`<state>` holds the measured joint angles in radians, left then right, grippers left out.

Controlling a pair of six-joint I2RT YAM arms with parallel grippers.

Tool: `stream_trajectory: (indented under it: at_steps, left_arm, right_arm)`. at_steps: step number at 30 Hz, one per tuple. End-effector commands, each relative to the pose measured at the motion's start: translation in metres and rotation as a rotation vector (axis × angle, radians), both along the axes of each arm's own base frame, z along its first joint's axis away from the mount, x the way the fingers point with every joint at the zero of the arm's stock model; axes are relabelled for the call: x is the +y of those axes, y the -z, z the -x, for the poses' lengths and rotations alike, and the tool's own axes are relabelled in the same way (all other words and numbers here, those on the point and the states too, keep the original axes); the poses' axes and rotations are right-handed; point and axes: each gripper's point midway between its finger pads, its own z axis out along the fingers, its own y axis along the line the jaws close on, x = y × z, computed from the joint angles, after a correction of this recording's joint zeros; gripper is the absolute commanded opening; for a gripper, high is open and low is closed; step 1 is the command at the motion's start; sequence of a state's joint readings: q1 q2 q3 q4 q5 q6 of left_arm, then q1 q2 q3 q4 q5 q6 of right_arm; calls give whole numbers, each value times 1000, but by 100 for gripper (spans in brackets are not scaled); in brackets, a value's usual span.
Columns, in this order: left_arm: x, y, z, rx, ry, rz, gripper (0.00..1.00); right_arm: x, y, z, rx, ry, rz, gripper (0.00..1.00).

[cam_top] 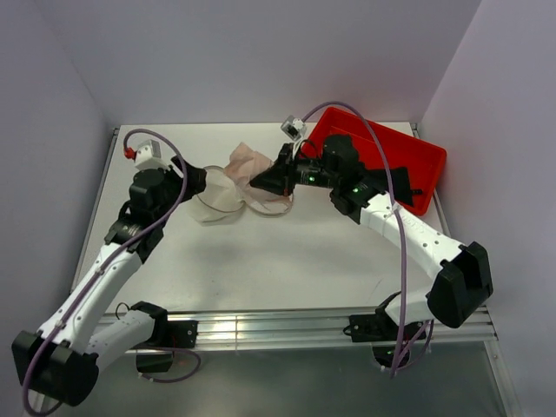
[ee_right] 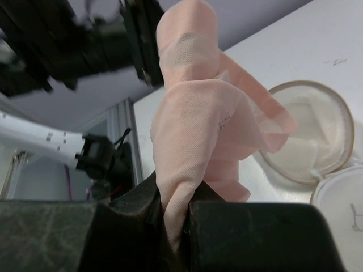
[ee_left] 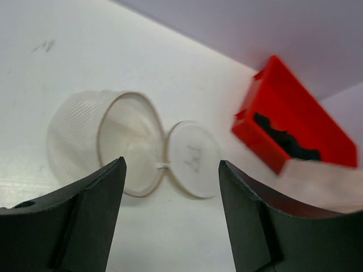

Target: Place the bra in the laundry bag and zip it closed

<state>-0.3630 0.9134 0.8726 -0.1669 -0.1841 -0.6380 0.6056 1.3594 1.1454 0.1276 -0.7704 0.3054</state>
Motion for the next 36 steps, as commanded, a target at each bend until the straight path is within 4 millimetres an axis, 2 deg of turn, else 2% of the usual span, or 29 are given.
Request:
stream_trajectory:
  at_steps: [1, 3, 4, 5, 6, 7, 8, 9, 10, 13, 15, 17, 18, 19, 21, 22, 23, 24, 25, 27, 30, 31, 36]
  left_arm:
    - [16, 27, -21, 22, -106, 44, 73]
    - [19, 43, -27, 47, -128, 54, 73]
    - [23, 58, -31, 76, -147, 46, 72]
    - [23, 59, -34, 66, -153, 58, 72]
    - [23, 63, -37, 68, -157, 59, 72]
    - [22, 74, -41, 86, -154, 56, 70]
    - [22, 78, -43, 96, -157, 58, 69]
    - [21, 83, -44, 104, -161, 56, 67]
    - [23, 94, -47, 121, -173, 44, 66]
    - [24, 113, -52, 158, -182, 22, 62]
    - [26, 117, -57, 153, -192, 16, 59]
    - [24, 128, -63, 171, -192, 1, 55]
    - [24, 130, -66, 175, -195, -3, 52]
    - [25, 137, -68, 193, -199, -9, 46]
    - [24, 140, -72, 193, -196, -8, 41]
    - [23, 141, -73, 192, -193, -6, 30]
    - [23, 140, -73, 188, -193, -4, 26]
    - [23, 139, -74, 182, -191, 0, 21]
    - [22, 138, -74, 180, -188, 2, 11]
    - [18, 134, -75, 164, -168, 16, 3]
    - [13, 129, -73, 146, -143, 41, 0]
    - [7, 120, -73, 113, -112, 62, 0]
    - [1, 111, -71, 77, -75, 97, 0]
  right_arm:
    - [2, -26, -40, -1, 158, -122, 0]
    - [3, -34, -56, -7, 211, -158, 0]
    - [6, -28, -64, 22, 228, -164, 0]
    - [9, -28, -69, 30, 235, -175, 0]
    - [12, -36, -74, 15, 234, -205, 0]
    - [19, -26, -81, 55, 234, -213, 0]
    - [22, -25, -85, 65, 227, -228, 0]
    - [27, -33, -89, 51, 214, -261, 0]
    - [34, -21, -96, 95, 208, -262, 0]
    - [48, -9, -115, 148, 213, -285, 0]
    - [55, 2, -126, 168, 224, -289, 0]
    - [62, 11, -131, 186, 223, -284, 0]
    - [67, 22, -136, 205, 222, -269, 0]
    - [70, 26, -137, 211, 217, -264, 0]
    - [74, 39, -141, 220, 215, -251, 0]
    - [76, 44, -142, 221, 213, -241, 0]
    - [81, 45, -141, 216, 200, -234, 0]
    - [86, 63, -144, 244, 199, -200, 0]
    - [89, 70, -145, 238, 196, -180, 0]
    - [101, 89, -147, 259, 185, -142, 0]
    - [110, 109, -149, 282, 174, -118, 0]
    - [110, 113, -149, 285, 174, -116, 0]
    - [111, 139, -145, 313, 171, -82, 0]
